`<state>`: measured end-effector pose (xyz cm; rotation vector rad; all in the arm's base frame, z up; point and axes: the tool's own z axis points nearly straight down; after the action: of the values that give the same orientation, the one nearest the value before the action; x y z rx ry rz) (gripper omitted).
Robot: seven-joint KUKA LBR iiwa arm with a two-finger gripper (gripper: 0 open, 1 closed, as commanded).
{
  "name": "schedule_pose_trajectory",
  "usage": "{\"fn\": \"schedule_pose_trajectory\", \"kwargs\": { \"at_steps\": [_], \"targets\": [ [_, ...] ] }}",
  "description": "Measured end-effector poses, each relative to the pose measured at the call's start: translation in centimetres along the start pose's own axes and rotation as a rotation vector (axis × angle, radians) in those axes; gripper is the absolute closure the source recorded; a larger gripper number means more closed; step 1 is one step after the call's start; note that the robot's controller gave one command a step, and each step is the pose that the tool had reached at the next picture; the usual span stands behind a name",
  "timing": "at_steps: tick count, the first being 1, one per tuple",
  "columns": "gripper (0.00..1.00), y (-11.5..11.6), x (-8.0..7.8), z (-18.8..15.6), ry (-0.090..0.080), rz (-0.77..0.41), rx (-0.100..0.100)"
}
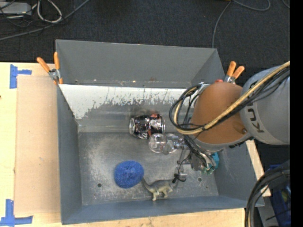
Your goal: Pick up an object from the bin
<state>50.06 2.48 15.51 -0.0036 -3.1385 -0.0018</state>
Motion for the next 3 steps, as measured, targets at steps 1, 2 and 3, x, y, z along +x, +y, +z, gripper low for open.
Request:
{"fn": "schedule_pose_trajectory", "kwargs": {
  "at_steps": [1,2,3],
  "targets": [
    [0.0,0.0,0.0,0.0,0.0,0.0,0.0],
    [0.0,-2.3,2.6,6.8,-0.004,-0.096,0.0],
    [1.0,-2.2,2.5,6.4,0.001,-0.1,0.0]
  ]
}}
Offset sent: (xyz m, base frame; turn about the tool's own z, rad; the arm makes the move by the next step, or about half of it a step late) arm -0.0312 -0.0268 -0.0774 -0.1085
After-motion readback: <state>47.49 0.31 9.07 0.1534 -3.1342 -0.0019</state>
